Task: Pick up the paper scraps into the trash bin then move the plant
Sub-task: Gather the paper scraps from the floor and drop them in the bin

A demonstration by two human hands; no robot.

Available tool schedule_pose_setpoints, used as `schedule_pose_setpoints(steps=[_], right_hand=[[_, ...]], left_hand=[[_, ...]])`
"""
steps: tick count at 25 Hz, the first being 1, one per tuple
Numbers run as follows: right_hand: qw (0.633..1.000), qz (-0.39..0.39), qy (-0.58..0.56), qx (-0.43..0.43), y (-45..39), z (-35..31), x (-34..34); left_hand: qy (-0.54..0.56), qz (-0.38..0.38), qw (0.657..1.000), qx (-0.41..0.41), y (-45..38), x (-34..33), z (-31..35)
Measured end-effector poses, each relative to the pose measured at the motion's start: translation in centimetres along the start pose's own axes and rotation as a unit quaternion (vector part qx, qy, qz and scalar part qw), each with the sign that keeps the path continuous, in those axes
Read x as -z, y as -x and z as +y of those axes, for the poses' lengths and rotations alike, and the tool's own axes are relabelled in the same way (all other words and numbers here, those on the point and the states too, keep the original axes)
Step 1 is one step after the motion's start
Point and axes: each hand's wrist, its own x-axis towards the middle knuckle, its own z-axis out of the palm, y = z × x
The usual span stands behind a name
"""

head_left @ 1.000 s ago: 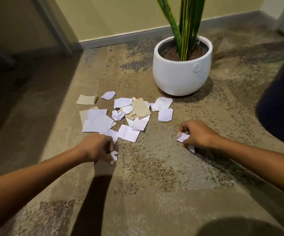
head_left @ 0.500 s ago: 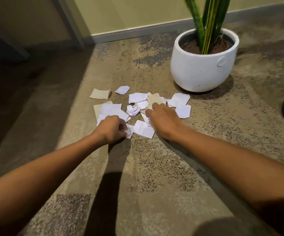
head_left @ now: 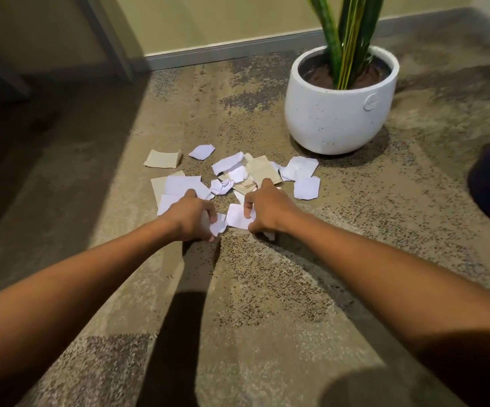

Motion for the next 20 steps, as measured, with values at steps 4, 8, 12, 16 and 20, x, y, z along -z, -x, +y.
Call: schedule_pose_setpoints(steps=[4,8,12,16,20], right_hand=[[0.998,0.038,-0.043,0.018,0.6,0.4,-0.1],[0.979,0.154,-0.134,-0.015,0.5,1.8,0.7],[0.996,0.077,-0.047,-0.027,-0.3,2.8,0.7],[0.996,0.020,0.082,-0.005,-1.1,2.0,-0.4],[0.995,0.055,0.083,0.021,-1.7,1.8,-0.3]], left_hand=[[0.018,0.005,0.999,0.035,0.2,0.4,-0.6],[0.040,0.028,0.997,0.052,0.0,0.3,-0.5],[0.064,0.035,0.996,0.053,-0.3,-0.3,-0.2],[0.092,0.032,0.994,0.043,-0.6,-0.1,0.2],[0.136,0.025,0.989,0.045,-0.6,-0.1,0.9]])
